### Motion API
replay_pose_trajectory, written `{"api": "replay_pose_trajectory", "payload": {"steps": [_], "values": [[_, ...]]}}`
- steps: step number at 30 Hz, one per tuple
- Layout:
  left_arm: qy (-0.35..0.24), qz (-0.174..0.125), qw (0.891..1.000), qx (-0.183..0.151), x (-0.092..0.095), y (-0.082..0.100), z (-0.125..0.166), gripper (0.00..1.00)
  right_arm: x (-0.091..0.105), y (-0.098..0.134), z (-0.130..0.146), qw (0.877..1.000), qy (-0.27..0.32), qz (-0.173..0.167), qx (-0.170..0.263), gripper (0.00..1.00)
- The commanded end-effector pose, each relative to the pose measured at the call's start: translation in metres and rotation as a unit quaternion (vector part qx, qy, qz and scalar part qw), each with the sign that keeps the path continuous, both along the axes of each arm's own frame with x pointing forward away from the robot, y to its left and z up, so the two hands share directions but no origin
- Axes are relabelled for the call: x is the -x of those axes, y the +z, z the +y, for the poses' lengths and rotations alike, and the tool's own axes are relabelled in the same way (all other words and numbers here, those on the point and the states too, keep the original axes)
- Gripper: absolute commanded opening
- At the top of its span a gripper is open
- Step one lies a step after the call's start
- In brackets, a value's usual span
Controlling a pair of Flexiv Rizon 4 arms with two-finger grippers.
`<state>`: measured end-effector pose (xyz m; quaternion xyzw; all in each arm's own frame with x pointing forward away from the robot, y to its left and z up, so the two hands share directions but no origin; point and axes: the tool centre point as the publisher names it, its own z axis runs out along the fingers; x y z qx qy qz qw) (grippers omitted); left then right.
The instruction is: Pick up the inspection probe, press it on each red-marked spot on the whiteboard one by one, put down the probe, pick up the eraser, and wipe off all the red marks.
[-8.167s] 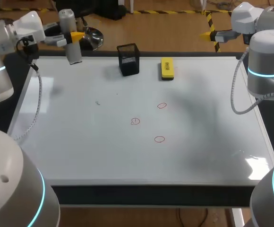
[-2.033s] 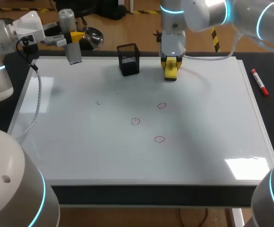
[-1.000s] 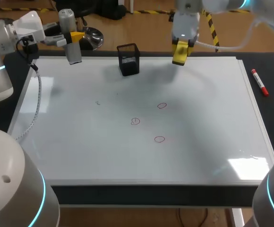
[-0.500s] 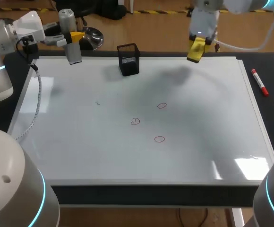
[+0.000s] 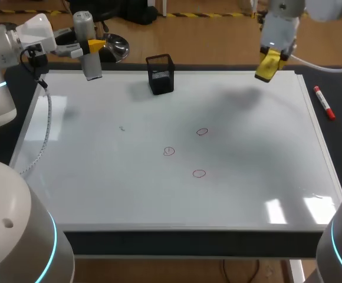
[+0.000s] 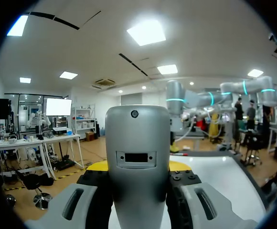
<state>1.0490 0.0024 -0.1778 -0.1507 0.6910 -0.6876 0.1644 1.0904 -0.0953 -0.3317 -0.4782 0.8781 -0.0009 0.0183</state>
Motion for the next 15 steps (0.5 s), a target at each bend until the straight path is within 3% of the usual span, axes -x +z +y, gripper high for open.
{"api": "replay_pose_trajectory", "payload": {"steps": [1,15], "values": [[0.001,-0.002,1.000,0.001,0.000,0.000,0.000,0.00,0.009,0.002,-0.015,1.000,-0.009,-0.006,-0.003,0.00],[0.001,-0.002,1.000,0.001,0.000,0.000,0.000,0.00,0.019,-0.002,-0.029,0.999,-0.032,-0.004,-0.017,0.00]]}}
